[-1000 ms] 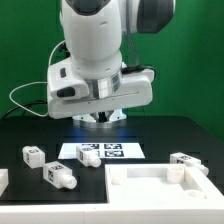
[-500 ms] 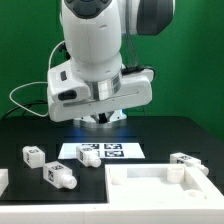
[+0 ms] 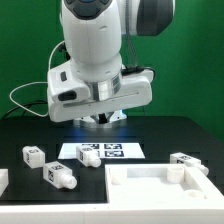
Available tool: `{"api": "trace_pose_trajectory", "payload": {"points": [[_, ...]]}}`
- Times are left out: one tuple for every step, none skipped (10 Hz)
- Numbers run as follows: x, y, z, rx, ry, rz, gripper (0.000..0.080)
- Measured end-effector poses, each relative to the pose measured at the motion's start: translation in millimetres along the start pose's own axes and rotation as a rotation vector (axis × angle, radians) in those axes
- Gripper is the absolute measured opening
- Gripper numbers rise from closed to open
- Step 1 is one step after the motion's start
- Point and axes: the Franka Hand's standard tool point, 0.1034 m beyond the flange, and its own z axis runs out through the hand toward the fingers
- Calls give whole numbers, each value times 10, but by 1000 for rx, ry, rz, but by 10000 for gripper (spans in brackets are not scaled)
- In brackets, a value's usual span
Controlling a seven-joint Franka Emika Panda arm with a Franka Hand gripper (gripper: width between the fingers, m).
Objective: Assemble one leg
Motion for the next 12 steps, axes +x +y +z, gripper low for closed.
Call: {"api": "trace_pose_trajectory", "payload": {"points": [[0, 0, 2, 0, 0, 0, 0], [0, 5, 4, 1, -1, 0, 0], [-49, 134, 19, 7, -5, 16, 0], [-139, 392, 27, 17, -7, 66, 0], [-182, 583, 5, 24, -3, 110, 0], [-173, 574, 6, 21, -2, 107, 0], [-169, 563, 11, 20, -3, 104, 0], [-170, 568, 12, 21, -3, 105, 0], [-170, 567, 12, 21, -3, 105, 0], [-169, 565, 13, 20, -4, 105, 0], [-169, 566, 14, 20, -4, 105, 0], [-169, 566, 14, 20, -4, 105, 0]]}}
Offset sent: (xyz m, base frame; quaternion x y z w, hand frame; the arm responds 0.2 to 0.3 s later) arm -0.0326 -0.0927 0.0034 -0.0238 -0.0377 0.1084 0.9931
